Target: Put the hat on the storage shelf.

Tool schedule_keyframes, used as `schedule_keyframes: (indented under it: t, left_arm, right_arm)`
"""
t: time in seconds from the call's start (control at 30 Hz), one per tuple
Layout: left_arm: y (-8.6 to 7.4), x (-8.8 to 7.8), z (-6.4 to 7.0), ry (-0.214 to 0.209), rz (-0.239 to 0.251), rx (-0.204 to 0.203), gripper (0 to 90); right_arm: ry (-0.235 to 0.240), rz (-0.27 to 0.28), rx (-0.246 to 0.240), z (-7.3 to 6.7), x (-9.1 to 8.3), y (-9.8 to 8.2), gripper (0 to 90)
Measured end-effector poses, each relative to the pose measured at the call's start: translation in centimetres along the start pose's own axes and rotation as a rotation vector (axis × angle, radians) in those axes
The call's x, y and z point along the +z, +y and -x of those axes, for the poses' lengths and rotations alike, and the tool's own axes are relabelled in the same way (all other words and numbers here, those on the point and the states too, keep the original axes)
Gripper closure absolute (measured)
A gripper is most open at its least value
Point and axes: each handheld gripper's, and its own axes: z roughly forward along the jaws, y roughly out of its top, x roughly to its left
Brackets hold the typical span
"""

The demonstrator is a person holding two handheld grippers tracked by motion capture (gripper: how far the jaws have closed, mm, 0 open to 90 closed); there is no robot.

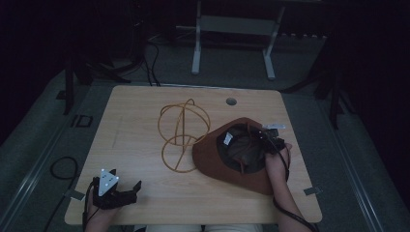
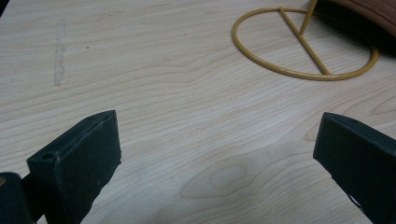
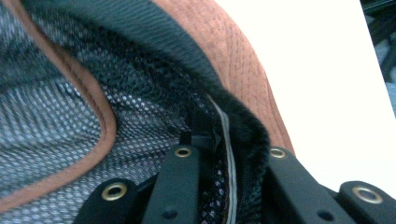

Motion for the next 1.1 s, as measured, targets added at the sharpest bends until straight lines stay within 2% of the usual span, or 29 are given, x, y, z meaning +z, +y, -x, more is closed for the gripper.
schedule_keyframes:
  t: [0.13, 0.2, 0.23, 0.3, 0.4, 0.43, 0.57, 0.63, 0.77, 0.93, 1.0, 1.03, 1.07, 1.1]
  left_arm:
    - [0.0, 0.0, 0.0, -0.002, -0.003, 0.004, 1.5]
    - [0.0, 0.0, 0.0, 0.003, -0.004, 0.005, 1.5]
    - [0.0, 0.1, 0.0, 0.006, -0.006, 0.002, 1.5]
    - [0.1, 0.1, -0.1, 0.010, -0.004, -0.003, 1.5]
    - [0.2, 0.0, -0.1, 0.005, -0.003, -0.002, 1.5]
    - [0.2, -0.1, -0.1, 0.005, 0.002, -0.006, 2.4]
    - [0.6, -0.6, 0.2, 0.003, 0.021, -0.017, 4.2]
    - [0.8, -0.8, 0.7, -0.024, 0.030, -0.007, 4.2]
    - [1.7, -1.1, 1.7, -0.070, 0.035, 0.025, 4.5]
    - [3.0, -1.0, 3.5, -0.115, 0.038, 0.064, 5.6]
    - [3.7, -1.0, 4.4, -0.138, 0.039, 0.084, 5.6]
    - [3.7, -1.0, 4.4, -0.138, 0.039, 0.084, 6.3]
    - [4.5, -1.1, 5.2, -0.152, 0.037, 0.114, 6.3]
    - [4.5, -1.1, 5.2, -0.152, 0.037, 0.114, 6.3]
  right_arm:
    - [0.035, 0.075, 0.065, 1.3, -2.0, 0.6, 84.2]
    - [0.036, 0.091, 0.068, 1.5, -2.4, 0.7, 84.3]
    - [0.051, 0.126, 0.082, 2.0, -3.4, 1.1, 84.4]
    - [0.075, 0.154, 0.108, 2.4, -4.3, 1.4, 84.4]
    - [0.085, 0.173, 0.111, 2.5, -4.8, 1.6, 84.5]
    - [0.113, 0.232, 0.124, 2.9, -6.5, 2.1, 84.5]
    - [0.147, 0.300, 0.132, 3.4, -8.9, 2.7, 84.5]
    - [0.160, 0.322, 0.132, 3.6, -9.9, 2.9, 84.5]
    - [0.188, 0.339, 0.131, 4.0, -11.2, 3.0, 84.5]
    - [0.208, 0.344, 0.134, 4.2, -12.1, 2.6, 84.4]
    - [0.208, 0.344, 0.121, 4.1, -12.4, 2.4, 84.4]
    - [0.208, 0.344, 0.121, 4.1, -12.4, 2.4, 84.4]
    - [0.220, 0.348, 0.118, 4.0, -12.7, 2.0, 84.5]
    - [0.221, 0.348, 0.112, 4.0, -12.7, 1.8, 84.4]
